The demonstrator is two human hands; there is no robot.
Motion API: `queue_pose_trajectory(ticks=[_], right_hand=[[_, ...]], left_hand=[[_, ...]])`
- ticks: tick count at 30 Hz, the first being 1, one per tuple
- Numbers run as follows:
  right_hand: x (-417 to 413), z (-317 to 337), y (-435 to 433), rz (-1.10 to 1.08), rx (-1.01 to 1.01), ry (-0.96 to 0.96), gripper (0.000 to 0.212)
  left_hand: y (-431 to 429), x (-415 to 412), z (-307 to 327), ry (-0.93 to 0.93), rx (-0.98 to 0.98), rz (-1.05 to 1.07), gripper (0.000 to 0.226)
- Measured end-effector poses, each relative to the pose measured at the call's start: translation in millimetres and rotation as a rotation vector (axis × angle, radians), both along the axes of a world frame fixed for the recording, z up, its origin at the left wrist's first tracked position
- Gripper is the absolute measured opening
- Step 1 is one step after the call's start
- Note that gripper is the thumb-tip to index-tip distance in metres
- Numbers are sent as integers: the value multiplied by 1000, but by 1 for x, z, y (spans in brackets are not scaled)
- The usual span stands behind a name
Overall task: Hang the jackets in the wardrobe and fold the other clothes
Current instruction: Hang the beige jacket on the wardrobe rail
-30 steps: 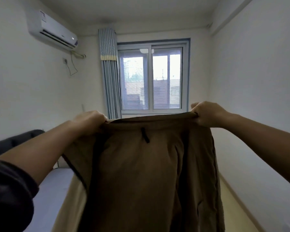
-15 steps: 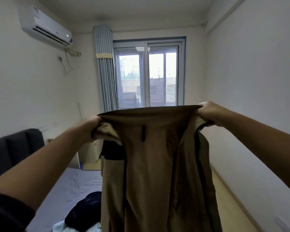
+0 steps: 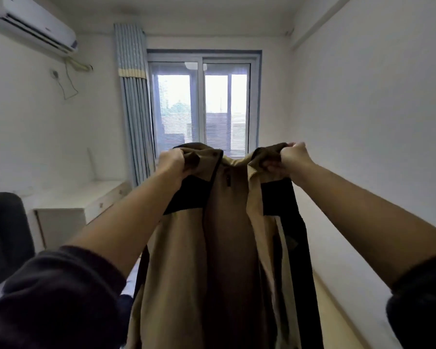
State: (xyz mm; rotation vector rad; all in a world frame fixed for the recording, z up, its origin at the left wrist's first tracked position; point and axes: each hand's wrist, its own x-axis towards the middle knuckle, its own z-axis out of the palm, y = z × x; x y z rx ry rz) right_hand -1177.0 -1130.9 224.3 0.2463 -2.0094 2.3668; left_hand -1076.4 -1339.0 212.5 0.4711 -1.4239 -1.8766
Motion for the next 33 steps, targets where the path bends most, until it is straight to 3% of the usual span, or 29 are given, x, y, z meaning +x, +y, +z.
queue_pose_trajectory(ticks=[4, 7, 9, 13, 18, 27, 33], right_hand=[[-62, -88, -29, 104, 232, -80, 33], [-84, -174, -41, 330, 501, -84, 54], [-84, -237, -44, 404, 613, -124, 62], [-47, -377, -27, 473, 860, -285, 49], [38, -527, 18, 707, 1136, -580, 30], [147, -699, 60, 808, 1142, -876, 19], [196, -806, 84, 802, 1136, -1033, 15]], left_hand=[[-24, -63, -82, -338, 59, -4, 31], [-24, -78, -166, -606, -89, -236, 32], [-16, -72, -227, -710, -83, -370, 31], [6, -30, -359, -962, -39, -436, 24], [41, 51, -498, -1245, 195, -533, 14], [110, 160, -678, -1435, 567, -527, 15], [137, 180, -779, -1491, 650, -505, 15]])
